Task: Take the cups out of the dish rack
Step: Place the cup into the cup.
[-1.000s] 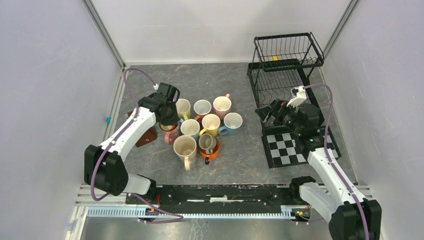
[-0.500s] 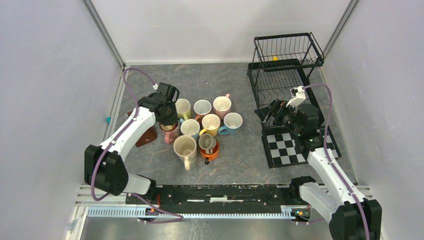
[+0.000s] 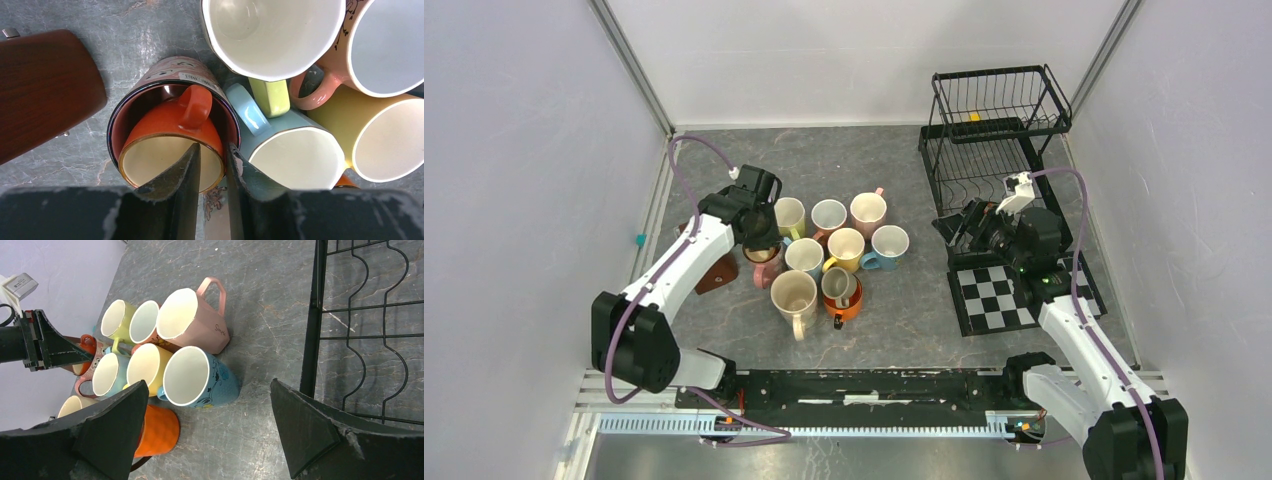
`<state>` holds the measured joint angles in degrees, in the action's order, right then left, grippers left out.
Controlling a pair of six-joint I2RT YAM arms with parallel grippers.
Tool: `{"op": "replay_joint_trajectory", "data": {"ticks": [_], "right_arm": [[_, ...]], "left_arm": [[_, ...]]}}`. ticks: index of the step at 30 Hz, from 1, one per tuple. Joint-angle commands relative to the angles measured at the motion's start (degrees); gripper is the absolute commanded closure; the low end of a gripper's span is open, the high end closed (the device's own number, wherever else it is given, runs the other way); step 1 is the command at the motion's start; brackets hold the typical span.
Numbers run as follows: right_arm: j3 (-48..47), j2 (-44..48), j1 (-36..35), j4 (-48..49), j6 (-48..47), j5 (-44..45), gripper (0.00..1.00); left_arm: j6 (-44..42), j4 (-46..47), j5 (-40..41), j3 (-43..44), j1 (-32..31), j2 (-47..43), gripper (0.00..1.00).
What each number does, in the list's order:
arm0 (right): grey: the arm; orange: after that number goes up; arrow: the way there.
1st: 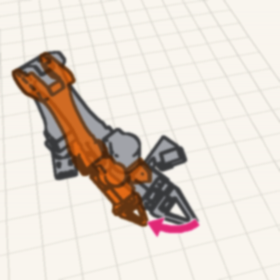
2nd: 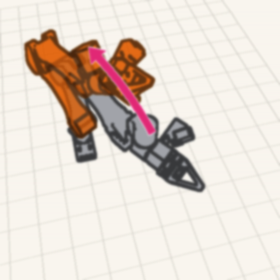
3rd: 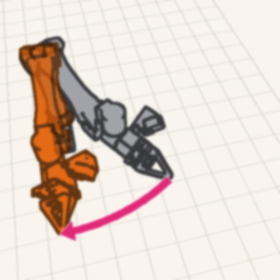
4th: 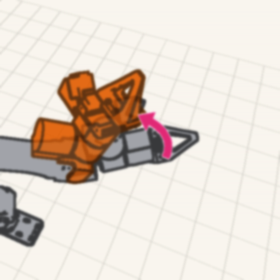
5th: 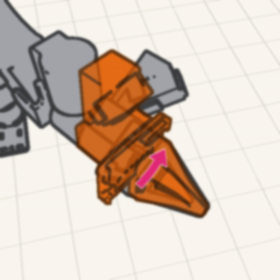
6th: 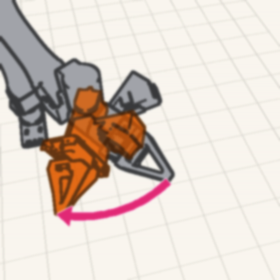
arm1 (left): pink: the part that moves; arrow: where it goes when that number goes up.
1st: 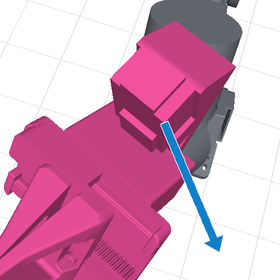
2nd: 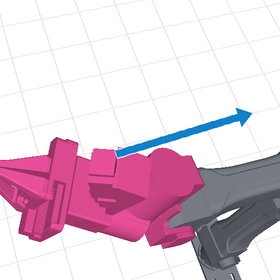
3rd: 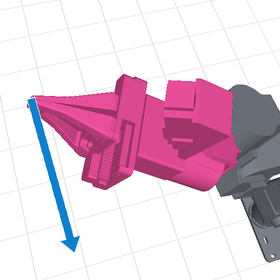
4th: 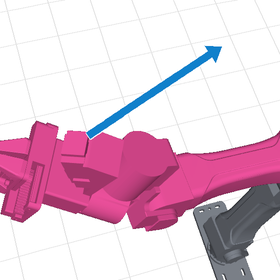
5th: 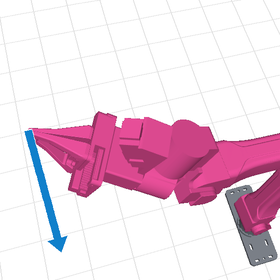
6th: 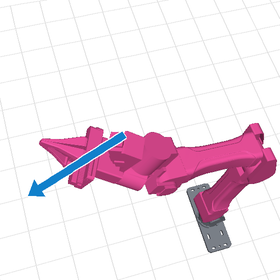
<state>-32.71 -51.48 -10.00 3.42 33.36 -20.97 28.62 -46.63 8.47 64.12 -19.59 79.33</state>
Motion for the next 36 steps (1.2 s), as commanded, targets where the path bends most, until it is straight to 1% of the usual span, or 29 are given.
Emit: {"op": "replay_joint_trajectory", "data": {"ticks": [1,13,18,22,25,30,32,34,35,36], "right_arm": [[0.1,0.23,-0.45,2.56,0.41,-0.46,0.02],[-0.16,0.19,-0.8,2.38,0.5,-0.14,0.02],[-0.47,0.31,-0.97,2.12,0.37,-0.02,0.02],[-1.05,0.2,-1.06,1.7,0.13,0.03,0.02],[-1.4,0.28,-1.08,1.44,0.03,0.1,0.02],[-2.54,0.66,-1.33,0.33,-0.3,0.14,0.02],[-3.08,0.96,-1.38,-0.07,-0.26,0.09,0.02],[-3.77,1.28,-1.39,-0.55,-0.24,0.08,0.02],[-4.16,1.45,-1.51,-0.75,-0.32,0.13,0.02],[-4.56,1.64,-1.5,-0.98,-0.24,0.11,0.02]], "left_arm": [[-3.03,0.3,-0.12,2.49,0.22,-2.12,0.67],[-3.22,-0.49,-0.63,3.1,0.18,-3.28,0.63],[-3.4,-1.22,-0.85,3.9,0.17,-4.38,0.57],[-3.4,-2.0,-1.36,4.69,0.17,-5.74,0.55],[-3.57,-2.48,-2.25,5.35,0.26,-7.13,0.5],[-4.14,-3.02,-4.6,6.82,0.19,-10.42,0.39],[-4.36,-2.94,-6.47,7.53,0.16,-11.78,0.33],[-4.28,-2.93,-8.09,8.14,0.17,-13.21,0.23],[-4.28,-2.94,-8.2,8.48,0.16,-13.67,0.17],[-4.28,-2.95,-10.04,8.92,0.15,-14.14,0.09]]}}
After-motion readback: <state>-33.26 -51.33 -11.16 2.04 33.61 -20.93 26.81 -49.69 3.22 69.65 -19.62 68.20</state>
